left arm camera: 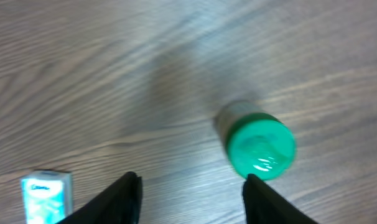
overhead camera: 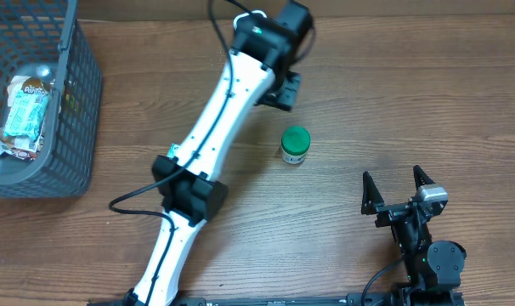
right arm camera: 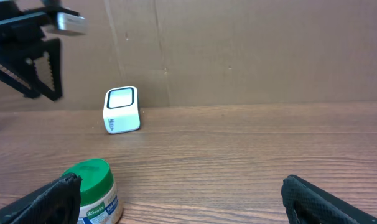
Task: Scan the item barcode
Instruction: 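Release the jar on the table and withdraw the left gripper, then lower the left gripper onto the Kleenex tissue pack and grasp it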
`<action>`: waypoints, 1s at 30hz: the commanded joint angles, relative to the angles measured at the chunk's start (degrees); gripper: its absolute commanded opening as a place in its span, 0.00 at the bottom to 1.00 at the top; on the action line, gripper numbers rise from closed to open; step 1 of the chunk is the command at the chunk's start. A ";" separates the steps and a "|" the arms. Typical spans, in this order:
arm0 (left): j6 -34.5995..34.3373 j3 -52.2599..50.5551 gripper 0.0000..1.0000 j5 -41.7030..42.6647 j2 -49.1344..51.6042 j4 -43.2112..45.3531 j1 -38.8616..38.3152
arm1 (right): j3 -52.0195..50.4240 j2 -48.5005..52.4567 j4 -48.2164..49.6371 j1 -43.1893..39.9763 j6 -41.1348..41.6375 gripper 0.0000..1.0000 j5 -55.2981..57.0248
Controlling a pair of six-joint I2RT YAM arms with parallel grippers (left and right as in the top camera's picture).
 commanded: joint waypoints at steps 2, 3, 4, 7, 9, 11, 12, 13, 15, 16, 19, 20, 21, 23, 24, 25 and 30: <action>0.63 0.50 0.54 1.70 -5.77 -0.17 4.39 | -0.61 -0.37 0.17 0.26 -0.09 1.00 -0.11; 0.63 -0.09 0.54 2.01 -6.56 -0.17 5.14 | -0.61 -0.35 0.17 0.26 -0.09 1.00 -0.11; 0.63 -1.09 0.54 2.01 -7.54 -0.17 5.86 | -0.61 -0.37 0.17 0.26 -0.09 1.00 -0.11; 0.63 -6.69 0.54 1.53 -11.23 -0.17 7.98 | -0.61 -0.35 0.17 0.26 -0.09 1.00 -0.11; 0.59 -12.24 0.55 -0.26 -14.16 -0.17 9.49 | -0.61 -0.37 0.17 0.26 -0.09 1.00 -0.11; -0.20 -18.73 0.55 -2.84 -17.25 -0.17 11.04 | -0.61 -0.37 0.17 0.26 -0.09 1.00 -0.13; -0.90 -22.29 0.55 -4.33 -18.82 -0.17 11.85 | -0.61 -0.35 0.17 0.26 -0.09 1.00 -0.13; -1.84 -26.32 0.56 -5.90 -20.50 -0.17 12.74 | -0.61 -0.35 0.17 0.26 -0.09 1.00 -0.13; -3.78 -32.50 0.59 -8.09 -22.80 -0.17 14.38 | -0.61 -0.35 0.17 0.26 -0.09 1.00 -0.11; -4.76 -36.04 0.59 -8.46 -23.89 -0.17 15.58 | -0.61 -0.35 0.17 0.26 -0.09 1.00 -0.11; -6.40 -43.50 0.61 -8.59 -25.35 -0.15 18.69 | -0.61 -0.37 0.17 0.26 -0.09 1.00 -0.11; -6.71 -45.48 0.60 -8.74 -25.38 -0.13 19.69 | -0.61 -0.35 0.17 0.26 -0.09 1.00 -0.11; -6.69 -47.36 0.60 -8.74 -25.35 0.35 20.65 | -0.61 -0.37 0.17 0.26 -0.09 1.00 -0.11; -6.23 -52.76 0.57 -8.74 -25.33 2.78 22.69 | -0.61 -0.35 0.17 0.26 -0.09 1.00 -0.11; -6.21 -54.58 0.55 -8.96 -25.33 3.91 23.21 | -0.61 -0.37 0.17 0.26 -0.09 1.00 -0.11; -6.23 -56.59 0.53 -9.66 -25.33 5.40 23.65 | -0.61 -0.37 0.17 0.26 -0.09 1.00 -0.13; -6.27 -65.00 0.41 -14.95 -25.31 12.37 24.24 | -0.61 -0.37 0.17 0.26 -0.09 1.00 -0.11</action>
